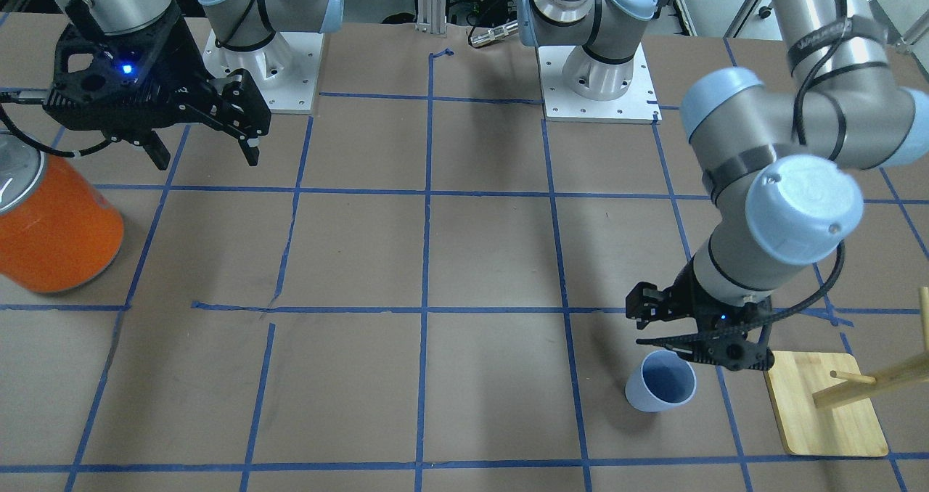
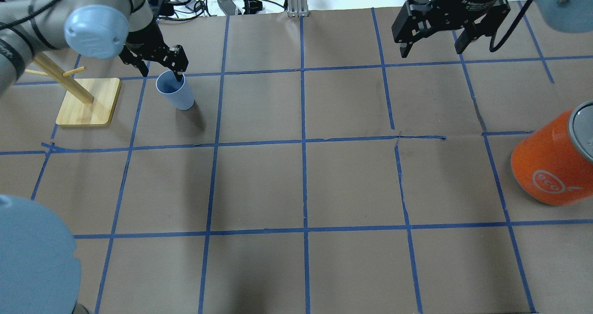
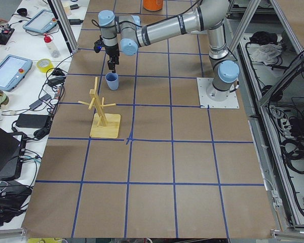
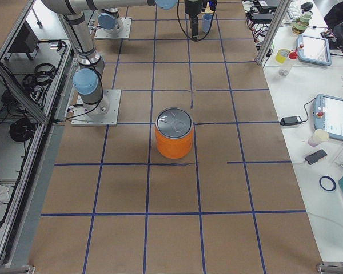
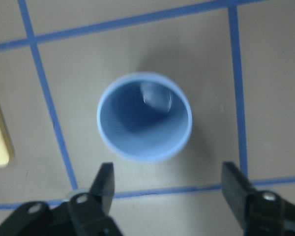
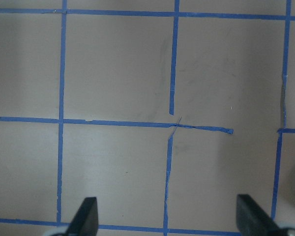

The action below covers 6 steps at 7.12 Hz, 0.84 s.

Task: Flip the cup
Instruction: 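Open the left gripper and withdraw it from the cup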

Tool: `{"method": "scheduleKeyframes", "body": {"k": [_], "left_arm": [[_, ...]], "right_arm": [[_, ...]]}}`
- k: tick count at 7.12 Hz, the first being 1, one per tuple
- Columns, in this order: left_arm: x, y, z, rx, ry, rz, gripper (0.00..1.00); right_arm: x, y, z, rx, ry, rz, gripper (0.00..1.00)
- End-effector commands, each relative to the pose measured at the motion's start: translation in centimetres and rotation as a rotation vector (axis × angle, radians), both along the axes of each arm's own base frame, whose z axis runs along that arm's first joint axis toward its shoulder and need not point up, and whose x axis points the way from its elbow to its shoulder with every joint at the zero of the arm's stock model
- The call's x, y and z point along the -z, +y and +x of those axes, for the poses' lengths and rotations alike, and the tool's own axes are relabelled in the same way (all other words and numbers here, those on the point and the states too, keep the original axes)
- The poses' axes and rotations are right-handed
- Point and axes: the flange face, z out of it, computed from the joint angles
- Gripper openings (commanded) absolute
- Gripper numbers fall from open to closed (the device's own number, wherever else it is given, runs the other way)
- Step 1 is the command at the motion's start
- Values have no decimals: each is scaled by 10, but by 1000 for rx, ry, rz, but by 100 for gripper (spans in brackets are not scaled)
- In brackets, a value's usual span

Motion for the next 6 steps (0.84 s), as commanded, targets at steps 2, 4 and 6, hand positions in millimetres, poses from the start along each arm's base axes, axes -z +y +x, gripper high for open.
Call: {"method": "scheduleKeyframes", "body": {"k": [2, 4, 6], "left_arm": [[-136, 93, -14, 5, -3, -26, 100], [-146, 154, -21, 23, 11, -28, 100], [-125, 159, -31, 20, 115, -28, 100]], "right_arm": [[0, 0, 0, -1, 1, -2, 100], [0, 0, 1, -2, 1, -2, 100], [1, 0, 1, -2, 1, 0, 100]]}}
